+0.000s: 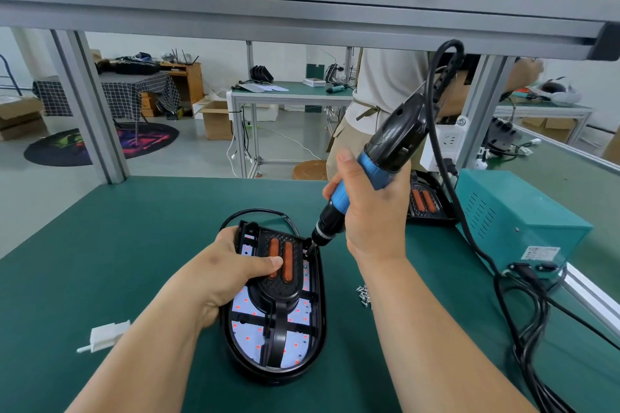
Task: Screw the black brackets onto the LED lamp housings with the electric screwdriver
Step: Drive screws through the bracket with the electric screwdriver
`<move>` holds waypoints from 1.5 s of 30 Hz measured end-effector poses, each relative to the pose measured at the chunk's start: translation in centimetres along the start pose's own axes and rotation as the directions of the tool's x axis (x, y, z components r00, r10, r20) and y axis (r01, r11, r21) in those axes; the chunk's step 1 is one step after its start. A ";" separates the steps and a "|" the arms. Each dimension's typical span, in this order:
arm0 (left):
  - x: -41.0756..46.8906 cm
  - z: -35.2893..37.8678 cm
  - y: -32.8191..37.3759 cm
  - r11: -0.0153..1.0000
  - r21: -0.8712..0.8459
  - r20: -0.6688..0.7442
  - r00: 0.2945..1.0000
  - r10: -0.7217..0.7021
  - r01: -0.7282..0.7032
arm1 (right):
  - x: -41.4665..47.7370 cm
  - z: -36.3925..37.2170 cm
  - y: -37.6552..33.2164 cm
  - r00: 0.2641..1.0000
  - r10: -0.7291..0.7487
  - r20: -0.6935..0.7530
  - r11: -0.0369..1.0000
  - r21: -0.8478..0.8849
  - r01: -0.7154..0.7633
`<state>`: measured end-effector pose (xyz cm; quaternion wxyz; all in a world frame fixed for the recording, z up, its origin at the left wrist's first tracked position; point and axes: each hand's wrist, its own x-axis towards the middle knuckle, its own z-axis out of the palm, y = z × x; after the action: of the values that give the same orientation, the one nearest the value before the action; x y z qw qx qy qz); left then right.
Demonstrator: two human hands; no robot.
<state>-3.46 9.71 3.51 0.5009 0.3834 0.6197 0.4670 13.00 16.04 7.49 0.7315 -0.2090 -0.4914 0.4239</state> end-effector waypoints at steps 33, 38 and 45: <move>-4.5 8.2 1.2 0.370 0.791 0.265 0.819 0.509 -0.487 | -1.5 -11.4 -5.2 0.647 0.592 -0.480 0.804 0.301 -0.513; -4.0 12.3 -1.6 0.170 0.905 0.280 0.849 0.449 -0.389 | -0.9 -12.9 -5.6 0.647 0.480 -0.592 0.876 0.356 -0.325; -3.5 14.9 -2.7 0.145 0.931 0.237 0.857 0.457 -0.335 | -0.7 -13.5 -5.8 0.633 0.352 -0.689 0.928 0.345 -0.140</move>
<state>11.84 8.59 0.94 -0.0054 0.7280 0.6727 0.1323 27.40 13.73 5.44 0.8223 -0.3310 -0.0584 0.4593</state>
